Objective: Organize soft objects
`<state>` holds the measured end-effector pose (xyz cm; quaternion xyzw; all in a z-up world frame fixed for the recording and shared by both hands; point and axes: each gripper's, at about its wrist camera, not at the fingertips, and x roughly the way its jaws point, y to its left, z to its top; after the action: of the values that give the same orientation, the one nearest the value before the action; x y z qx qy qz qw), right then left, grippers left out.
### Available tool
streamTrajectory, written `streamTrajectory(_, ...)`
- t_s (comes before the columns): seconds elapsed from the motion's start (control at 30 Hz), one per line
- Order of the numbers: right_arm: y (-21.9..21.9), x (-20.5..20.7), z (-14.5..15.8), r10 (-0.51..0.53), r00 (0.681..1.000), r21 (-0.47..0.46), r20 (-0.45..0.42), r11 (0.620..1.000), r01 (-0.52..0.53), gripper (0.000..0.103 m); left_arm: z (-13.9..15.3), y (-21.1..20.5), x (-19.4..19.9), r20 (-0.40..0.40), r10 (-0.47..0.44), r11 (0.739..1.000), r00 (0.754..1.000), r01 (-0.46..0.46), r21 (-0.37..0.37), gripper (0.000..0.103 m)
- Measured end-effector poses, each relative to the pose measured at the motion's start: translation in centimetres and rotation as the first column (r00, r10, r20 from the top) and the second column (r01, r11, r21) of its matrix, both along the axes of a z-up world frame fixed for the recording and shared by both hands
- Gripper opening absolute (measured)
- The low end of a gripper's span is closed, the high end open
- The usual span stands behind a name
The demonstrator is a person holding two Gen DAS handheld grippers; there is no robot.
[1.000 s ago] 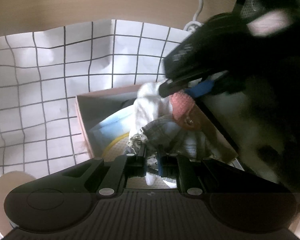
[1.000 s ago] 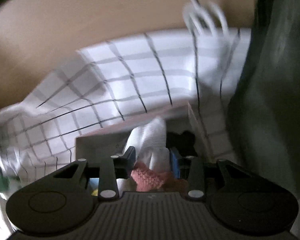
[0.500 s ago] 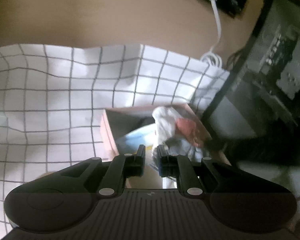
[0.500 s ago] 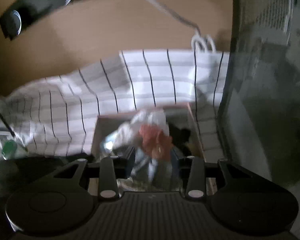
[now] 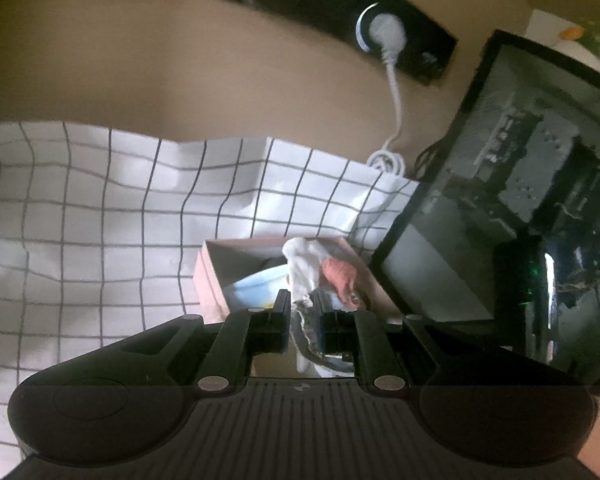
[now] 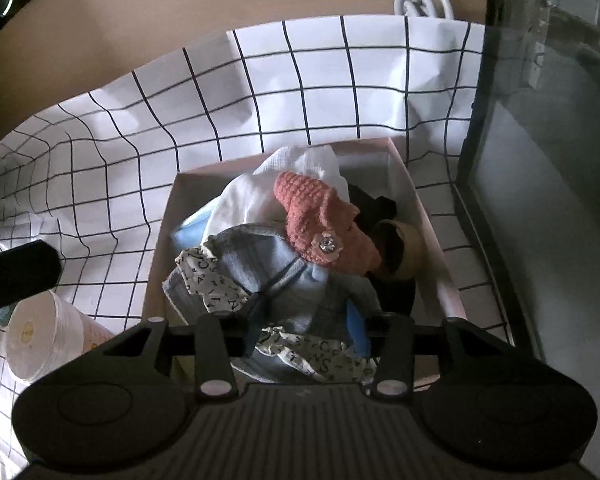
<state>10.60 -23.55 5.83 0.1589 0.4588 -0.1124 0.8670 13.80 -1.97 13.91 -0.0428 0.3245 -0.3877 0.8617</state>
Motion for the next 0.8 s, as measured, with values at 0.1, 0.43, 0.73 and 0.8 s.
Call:
streamTrajectory(0.1, 0.3, -1.0, 0.1, -0.015, 1.000, 0.002, 0.023, 1.000, 0.015, 0.047, 0.3, 1.0, -1.0, 0.033, -0.024, 1.000, 0.999, 0.024, -0.006, 0.014)
streamTrajectory(0.43, 3.3, -7.0, 5.1, 0.051, 0.981, -0.152, 0.188, 0.988, -0.022, 0.067, -0.7, 5.7, -7.3, 0.125, 0.079, 0.997, 0.989, -0.081, 0.015, 0.014)
streamTrajectory(0.73, 6.2, -13.3, 5.2, 0.341, 0.902, -0.161, 0.264, 0.938, -0.307, 0.078, -6.7, 7.3, -14.4, 0.093, 0.428, 0.895, 0.899, -0.436, 0.093, 0.014)
streamTrajectory(0.8, 6.9, -14.5, 3.4, 0.403, 0.884, -0.173, 0.237, 0.913, -0.370, 0.078, -8.2, 6.8, -15.8, 0.094, 0.468, 0.869, 0.879, -0.477, 0.133, 0.014)
